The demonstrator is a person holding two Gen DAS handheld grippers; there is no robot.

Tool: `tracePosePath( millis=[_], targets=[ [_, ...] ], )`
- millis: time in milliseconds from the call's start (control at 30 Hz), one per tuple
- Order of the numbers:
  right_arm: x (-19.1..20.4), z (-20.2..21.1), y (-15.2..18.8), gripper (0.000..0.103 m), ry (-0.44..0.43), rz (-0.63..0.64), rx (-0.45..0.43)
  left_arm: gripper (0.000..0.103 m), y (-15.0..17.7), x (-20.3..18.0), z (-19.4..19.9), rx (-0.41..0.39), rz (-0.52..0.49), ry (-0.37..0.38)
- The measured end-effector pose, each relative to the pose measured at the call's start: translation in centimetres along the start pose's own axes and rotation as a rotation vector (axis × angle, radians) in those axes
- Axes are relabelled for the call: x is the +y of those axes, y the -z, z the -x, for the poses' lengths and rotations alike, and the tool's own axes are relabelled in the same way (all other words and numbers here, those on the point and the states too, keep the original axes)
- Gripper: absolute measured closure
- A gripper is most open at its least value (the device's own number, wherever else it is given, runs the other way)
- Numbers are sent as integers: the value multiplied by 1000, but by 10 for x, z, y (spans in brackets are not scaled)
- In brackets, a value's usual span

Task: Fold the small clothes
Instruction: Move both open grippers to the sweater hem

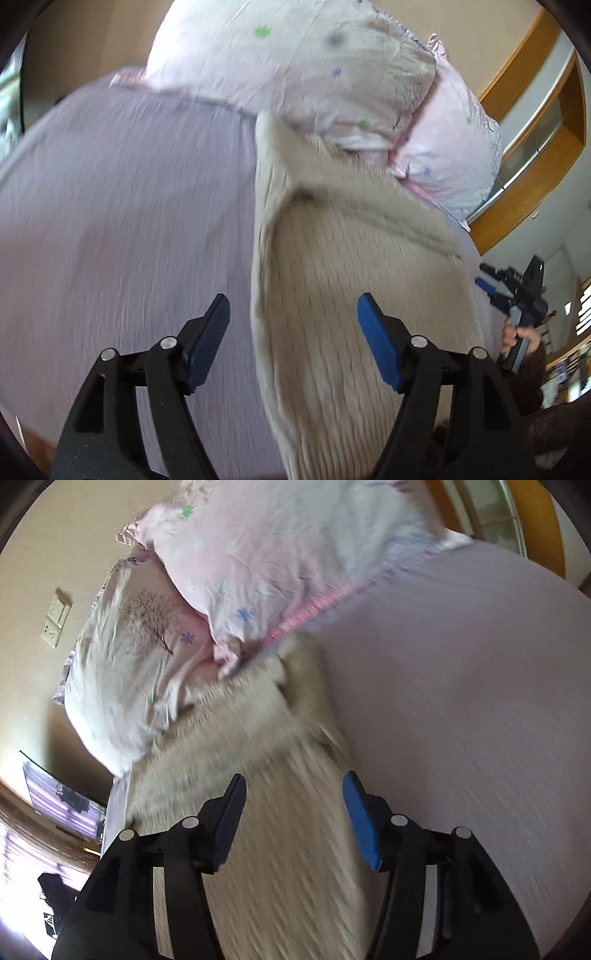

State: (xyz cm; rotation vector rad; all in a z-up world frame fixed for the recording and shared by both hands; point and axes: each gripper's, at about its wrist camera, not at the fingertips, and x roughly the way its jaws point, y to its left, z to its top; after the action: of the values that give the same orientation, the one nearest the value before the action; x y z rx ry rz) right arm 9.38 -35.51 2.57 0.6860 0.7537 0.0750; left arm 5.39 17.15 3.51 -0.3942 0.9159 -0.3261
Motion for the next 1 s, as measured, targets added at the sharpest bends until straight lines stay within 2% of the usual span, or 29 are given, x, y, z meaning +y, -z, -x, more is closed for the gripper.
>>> tracePosePath(
  millis=[100, 300, 500, 633, 900, 933, 967, 1000],
  targets=[
    [-35, 16, 29, 47, -13, -24, 66, 32, 24, -2, 5, 31, 14, 21],
    [-41, 27, 70, 51, -125, 19, 153, 34, 62, -11, 16, 68, 1, 31],
    [-42, 48, 105, 52, -188, 71, 237, 39, 90, -10, 33, 83, 31, 87],
    [-38, 50, 112, 52, -202, 94, 278, 52, 100, -13, 18, 154, 60, 125],
    [-55, 47, 132, 52, -239, 15, 350, 54, 99, 0, 5, 150, 139, 195],
    [-55, 41, 133, 54, -264, 3, 361, 56, 98, 0, 3, 152, 146, 201],
    [-55, 35, 135, 67, -285, -3, 370, 58, 98, 1, 1, 162, 157, 206],
    [-56, 28, 138, 93, -279, 4, 393, 74, 99, 2, 0, 166, 163, 200]
  ],
)
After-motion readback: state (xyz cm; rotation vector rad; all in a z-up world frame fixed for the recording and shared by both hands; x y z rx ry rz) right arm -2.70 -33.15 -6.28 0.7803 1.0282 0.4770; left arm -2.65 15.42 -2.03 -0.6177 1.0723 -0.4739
